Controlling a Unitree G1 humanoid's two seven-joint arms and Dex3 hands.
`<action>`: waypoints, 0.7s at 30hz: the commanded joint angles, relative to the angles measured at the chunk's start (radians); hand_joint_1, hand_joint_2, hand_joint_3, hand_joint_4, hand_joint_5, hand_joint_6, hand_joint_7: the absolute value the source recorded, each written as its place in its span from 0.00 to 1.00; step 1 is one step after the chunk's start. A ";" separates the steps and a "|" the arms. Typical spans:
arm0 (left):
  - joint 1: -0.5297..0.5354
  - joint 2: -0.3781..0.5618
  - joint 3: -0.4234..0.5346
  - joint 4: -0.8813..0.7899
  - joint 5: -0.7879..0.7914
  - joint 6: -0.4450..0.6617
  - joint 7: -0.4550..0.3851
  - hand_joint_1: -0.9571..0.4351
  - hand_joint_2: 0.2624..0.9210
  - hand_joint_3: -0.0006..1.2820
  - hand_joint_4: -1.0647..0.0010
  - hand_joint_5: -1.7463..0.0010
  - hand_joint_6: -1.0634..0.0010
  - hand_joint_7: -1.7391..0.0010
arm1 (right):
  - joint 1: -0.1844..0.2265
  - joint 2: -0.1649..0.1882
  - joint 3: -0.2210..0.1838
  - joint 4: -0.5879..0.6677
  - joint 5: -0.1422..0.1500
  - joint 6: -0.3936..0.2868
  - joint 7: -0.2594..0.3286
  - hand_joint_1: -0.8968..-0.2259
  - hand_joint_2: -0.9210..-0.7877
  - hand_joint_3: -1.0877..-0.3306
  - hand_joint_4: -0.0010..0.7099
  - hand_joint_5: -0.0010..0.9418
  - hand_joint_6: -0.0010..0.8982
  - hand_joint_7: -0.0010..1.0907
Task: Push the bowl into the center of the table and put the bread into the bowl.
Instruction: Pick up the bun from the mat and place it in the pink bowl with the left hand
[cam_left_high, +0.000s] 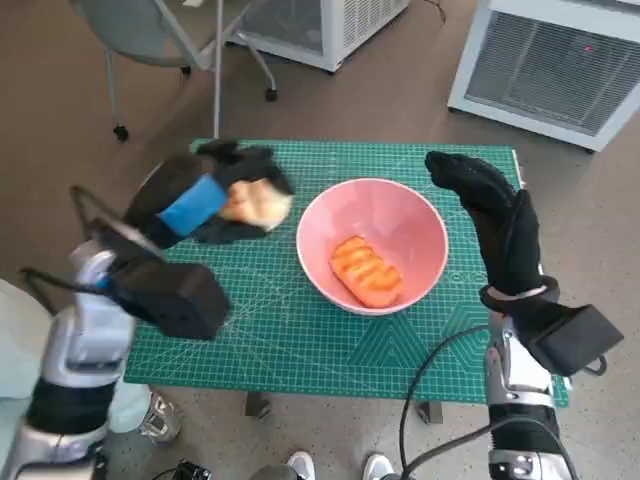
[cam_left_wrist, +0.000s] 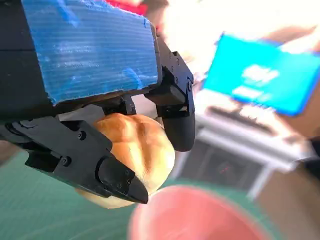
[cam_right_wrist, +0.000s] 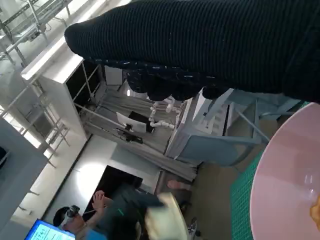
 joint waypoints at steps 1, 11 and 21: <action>-0.108 -0.104 -0.083 0.146 0.076 -0.087 0.127 0.69 1.00 0.03 0.30 0.33 0.39 0.38 | 0.020 0.003 -0.003 -0.009 0.010 0.013 0.002 0.30 0.00 0.41 0.23 0.00 0.00 0.45; -0.214 -0.201 -0.197 0.401 0.145 -0.198 0.192 0.69 1.00 0.03 0.28 0.40 0.40 0.32 | 0.040 0.000 -0.008 -0.040 0.012 0.015 -0.002 0.30 0.00 0.40 0.23 0.00 0.00 0.45; -0.233 -0.233 -0.241 0.489 0.134 -0.218 0.126 0.69 1.00 0.03 0.28 0.40 0.42 0.30 | 0.066 -0.002 -0.013 -0.079 -0.002 0.013 -0.025 0.30 0.00 0.40 0.23 0.00 0.00 0.44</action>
